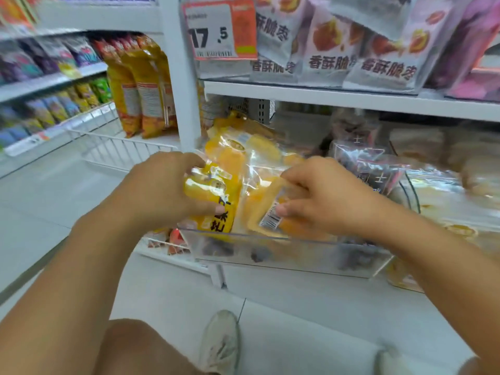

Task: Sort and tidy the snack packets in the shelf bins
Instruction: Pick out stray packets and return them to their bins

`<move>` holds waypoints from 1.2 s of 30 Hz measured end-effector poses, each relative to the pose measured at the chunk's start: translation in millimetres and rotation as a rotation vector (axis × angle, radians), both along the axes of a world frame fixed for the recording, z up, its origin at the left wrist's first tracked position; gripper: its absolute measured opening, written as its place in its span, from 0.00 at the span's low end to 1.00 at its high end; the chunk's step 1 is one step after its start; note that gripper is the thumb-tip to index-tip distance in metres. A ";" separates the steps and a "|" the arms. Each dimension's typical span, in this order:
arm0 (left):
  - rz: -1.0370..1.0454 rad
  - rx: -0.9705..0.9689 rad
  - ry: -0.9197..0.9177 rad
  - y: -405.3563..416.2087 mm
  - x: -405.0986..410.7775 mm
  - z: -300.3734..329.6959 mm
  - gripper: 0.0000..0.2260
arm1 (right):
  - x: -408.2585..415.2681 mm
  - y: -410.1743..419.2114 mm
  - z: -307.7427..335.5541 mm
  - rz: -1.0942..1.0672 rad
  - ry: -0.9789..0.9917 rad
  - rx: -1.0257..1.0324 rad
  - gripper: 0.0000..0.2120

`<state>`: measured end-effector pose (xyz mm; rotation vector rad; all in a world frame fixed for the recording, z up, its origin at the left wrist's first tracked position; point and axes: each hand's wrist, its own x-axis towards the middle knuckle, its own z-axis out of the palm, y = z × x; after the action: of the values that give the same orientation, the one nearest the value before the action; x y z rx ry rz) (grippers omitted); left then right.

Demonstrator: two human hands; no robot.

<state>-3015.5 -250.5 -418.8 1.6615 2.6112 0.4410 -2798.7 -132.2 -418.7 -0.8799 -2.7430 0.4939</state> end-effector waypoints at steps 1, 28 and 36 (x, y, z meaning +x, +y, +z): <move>-0.005 -0.021 -0.025 -1.1 -3.3 1.0 0.38 | 1.8 2.8 0.7 -0.027 0.078 -0.022 0.20; -0.252 1.021 -1.292 14.6 45.6 9.2 0.06 | 11.8 -8.6 25.7 -0.238 0.921 -1.154 0.08; -0.181 0.938 -1.544 15.5 34.9 11.3 0.08 | 21.5 -4.9 18.7 -0.021 0.627 -1.042 0.35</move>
<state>-2980.6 -235.0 -407.5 0.7772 1.0564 2.0177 -2777.3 -137.1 -400.0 -0.7157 -1.7931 1.8857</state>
